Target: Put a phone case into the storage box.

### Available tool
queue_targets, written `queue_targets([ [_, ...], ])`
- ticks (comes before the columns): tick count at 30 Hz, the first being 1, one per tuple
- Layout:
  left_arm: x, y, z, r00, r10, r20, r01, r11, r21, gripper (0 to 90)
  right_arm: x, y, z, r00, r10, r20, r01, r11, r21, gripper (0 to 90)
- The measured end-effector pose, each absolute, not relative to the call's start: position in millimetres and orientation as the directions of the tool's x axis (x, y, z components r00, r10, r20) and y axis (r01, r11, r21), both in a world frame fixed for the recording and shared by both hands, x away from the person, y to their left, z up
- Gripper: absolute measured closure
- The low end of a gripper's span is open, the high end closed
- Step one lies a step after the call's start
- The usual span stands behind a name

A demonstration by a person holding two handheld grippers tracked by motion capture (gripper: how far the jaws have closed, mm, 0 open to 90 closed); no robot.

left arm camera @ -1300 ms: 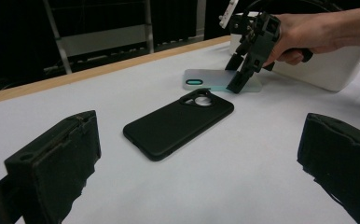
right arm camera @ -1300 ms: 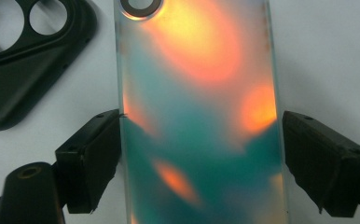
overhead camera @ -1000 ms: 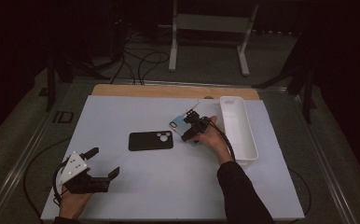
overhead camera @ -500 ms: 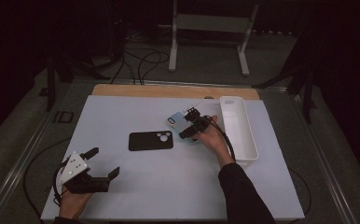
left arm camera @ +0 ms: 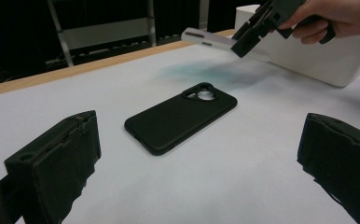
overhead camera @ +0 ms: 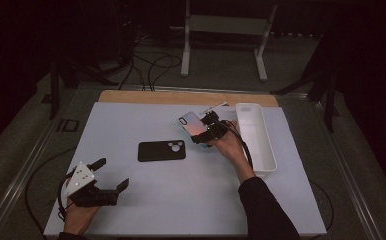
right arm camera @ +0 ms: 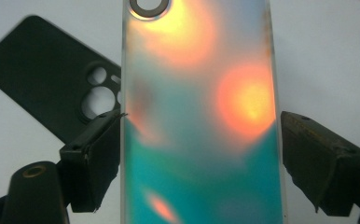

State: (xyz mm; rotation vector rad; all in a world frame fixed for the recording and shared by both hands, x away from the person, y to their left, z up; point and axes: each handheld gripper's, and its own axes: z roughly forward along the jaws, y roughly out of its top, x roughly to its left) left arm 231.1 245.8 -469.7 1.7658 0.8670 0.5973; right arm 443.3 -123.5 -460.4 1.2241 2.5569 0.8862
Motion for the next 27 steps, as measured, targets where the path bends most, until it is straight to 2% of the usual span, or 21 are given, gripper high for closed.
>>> queue_targets([
  [27, 236, 243, -463, 0.595, 0.802, -0.050, 0.313, -0.174, 0.934, 0.0, 404, -128, -409, -0.695, 0.714, 0.086, 0.517, 0.413, 0.750, 16.7],
])
